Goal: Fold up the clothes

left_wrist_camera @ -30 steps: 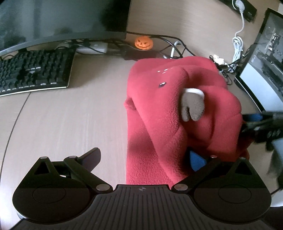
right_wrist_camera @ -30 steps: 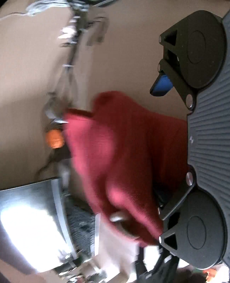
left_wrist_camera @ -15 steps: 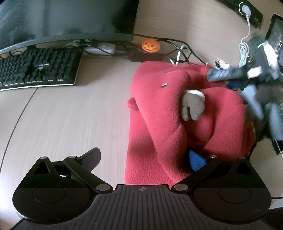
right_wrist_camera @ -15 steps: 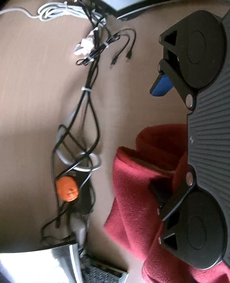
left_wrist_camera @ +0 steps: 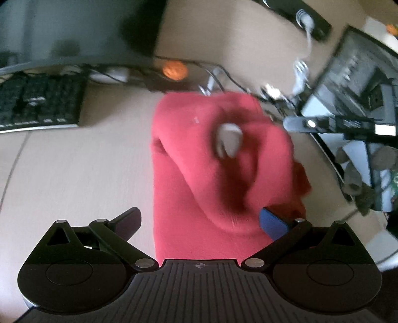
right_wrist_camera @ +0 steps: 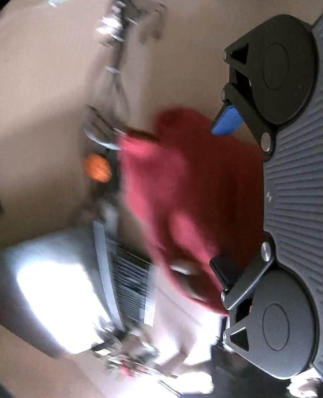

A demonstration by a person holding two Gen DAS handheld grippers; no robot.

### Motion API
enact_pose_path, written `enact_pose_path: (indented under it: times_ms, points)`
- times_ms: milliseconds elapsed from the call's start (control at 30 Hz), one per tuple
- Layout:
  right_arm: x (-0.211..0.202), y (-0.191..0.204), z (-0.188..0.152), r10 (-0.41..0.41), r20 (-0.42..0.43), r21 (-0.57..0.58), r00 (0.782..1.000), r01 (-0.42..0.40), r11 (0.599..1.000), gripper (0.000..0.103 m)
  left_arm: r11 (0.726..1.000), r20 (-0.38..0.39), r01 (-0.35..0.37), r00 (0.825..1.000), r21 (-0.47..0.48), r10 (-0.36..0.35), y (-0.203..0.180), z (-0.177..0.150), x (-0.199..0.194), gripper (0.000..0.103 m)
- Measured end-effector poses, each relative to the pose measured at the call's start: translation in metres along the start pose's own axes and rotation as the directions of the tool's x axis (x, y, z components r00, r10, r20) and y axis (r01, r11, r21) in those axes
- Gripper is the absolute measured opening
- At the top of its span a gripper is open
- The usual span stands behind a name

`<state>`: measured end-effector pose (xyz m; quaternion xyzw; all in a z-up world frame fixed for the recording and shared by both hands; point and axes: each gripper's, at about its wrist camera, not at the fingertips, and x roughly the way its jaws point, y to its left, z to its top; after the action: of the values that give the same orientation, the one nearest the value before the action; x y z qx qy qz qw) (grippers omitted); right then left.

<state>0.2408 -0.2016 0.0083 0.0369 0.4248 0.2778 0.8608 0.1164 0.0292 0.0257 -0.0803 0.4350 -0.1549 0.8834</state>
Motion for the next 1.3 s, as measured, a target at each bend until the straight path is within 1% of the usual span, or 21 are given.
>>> enact_pose_path:
  times_ms: [67, 133, 233, 333, 433, 467, 533, 567, 633, 667, 700, 733, 800, 933, 1000, 1033, 1067, 1133, 1167, 1233, 1300]
  points:
    - [0.022, 0.011, -0.021, -0.088, -0.090, -0.061, 0.992, 0.083, 0.995, 0.103, 1.000, -0.030, 0.005, 1.000, 0.020, -0.004, -0.002, -0.006, 0.005, 0.103]
    - [0.028, 0.017, -0.033, -0.120, -0.044, -0.034, 0.992, 0.118, 0.992, 0.103, 0.999, -0.056, 0.003, 0.998, 0.037, -0.001, -0.005, -0.012, 0.010, 0.103]
    - [0.030, 0.023, -0.031, -0.157, -0.052, 0.033, 0.986, 0.159, 0.987, 0.103, 0.998, -0.096, 0.002, 0.995, 0.062, 0.004, -0.009, -0.020, 0.018, 0.103]
    - [0.036, 0.012, -0.030, -0.119, -0.096, 0.157, 0.988, 0.133, 0.979, 0.103, 0.996, -0.135, 0.002, 0.991, 0.088, 0.010, -0.013, -0.028, 0.026, 0.103]
    - [0.040, -0.006, -0.034, -0.025, -0.140, 0.324, 0.990, 0.069, 0.944, 0.103, 0.997, -0.125, 0.041, 0.992, 0.069, -0.032, -0.006, -0.027, 0.014, 0.103]
    - [0.037, -0.008, -0.037, -0.013, -0.139, 0.351, 0.990, 0.061, 0.935, 0.103, 0.997, -0.118, 0.056, 0.992, 0.061, -0.049, -0.003, -0.026, 0.009, 0.103]
    - [0.031, -0.002, -0.042, -0.036, -0.123, 0.326, 0.992, 0.075, 0.942, 0.103, 0.992, -0.069, 0.127, 0.989, 0.001, -0.127, 0.007, -0.016, -0.006, 0.103]
    - [0.028, 0.003, -0.044, -0.060, -0.114, 0.295, 0.992, 0.092, 0.951, 0.103, 0.985, -0.034, 0.167, 0.985, -0.034, -0.168, 0.013, -0.009, -0.012, 0.103]
    - [0.022, 0.015, -0.047, -0.114, -0.091, 0.221, 0.989, 0.132, 0.966, 0.103, 0.968, 0.042, 0.229, 0.973, -0.099, -0.226, 0.023, 0.007, -0.018, 0.103]
    - [0.021, 0.021, -0.048, -0.141, -0.076, 0.184, 0.987, 0.153, 0.971, 0.103, 0.963, 0.072, 0.241, 0.970, -0.121, -0.233, 0.027, 0.015, -0.017, 0.103]
    - [0.019, 0.027, -0.049, -0.168, -0.058, 0.147, 0.984, 0.175, 0.974, 0.103, 0.962, 0.095, 0.236, 0.970, -0.135, -0.225, 0.028, 0.022, -0.014, 0.103]
    - [0.018, 0.031, -0.050, -0.186, -0.046, 0.126, 0.981, 0.191, 0.974, 0.103, 0.963, 0.098, 0.227, 0.972, -0.146, -0.214, 0.029, 0.027, -0.007, 0.103]
    - [0.014, 0.034, -0.052, -0.189, -0.039, 0.121, 0.981, 0.193, 0.974, 0.103, 0.967, 0.072, 0.198, 0.979, -0.162, -0.188, 0.030, 0.034, 0.013, 0.103]
    - [0.012, 0.024, -0.056, -0.123, -0.047, 0.189, 0.991, 0.130, 0.973, 0.103, 0.972, 0.018, 0.139, 0.990, -0.191, -0.138, 0.031, 0.047, 0.053, 0.103]
    - [0.002, 0.019, -0.054, -0.074, -0.036, 0.215, 0.997, 0.080, 0.973, 0.103, 0.976, -0.018, 0.120, 0.992, -0.184, -0.126, 0.032, 0.046, 0.066, 0.103]
    - [-0.006, 0.017, -0.052, -0.074, -0.008, 0.228, 0.997, 0.074, 0.971, 0.103, 0.975, -0.027, 0.122, 0.991, -0.186, -0.129, 0.033, 0.045, 0.069, 0.103]
    - [-0.016, 0.014, -0.051, -0.087, 0.040, 0.243, 0.995, 0.075, 0.967, 0.103, 0.972, -0.028, 0.130, 0.990, -0.196, -0.138, 0.035, 0.044, 0.070, 0.103]
    - [-0.030, 0.005, -0.048, -0.114, 0.133, 0.297, 0.985, 0.071, 0.952, 0.103, 0.966, -0.030, 0.146, 0.987, -0.213, -0.155, 0.038, 0.041, 0.071, 0.103]
    - [-0.031, -0.001, -0.044, -0.106, 0.137, 0.328, 0.985, 0.056, 0.943, 0.103, 0.964, -0.032, 0.149, 0.987, -0.220, -0.159, 0.039, 0.040, 0.071, 0.103]
    - [-0.025, -0.012, -0.034, -0.046, 0.122, 0.370, 0.991, -0.002, 0.929, 0.103, 0.961, -0.036, 0.150, 0.986, -0.234, -0.163, 0.042, 0.037, 0.070, 0.103]
    - [-0.016, -0.014, -0.025, -0.023, 0.127, 0.371, 0.992, -0.026, 0.928, 0.103, 0.958, -0.037, 0.148, 0.986, -0.244, -0.161, 0.043, 0.035, 0.071, 0.103]
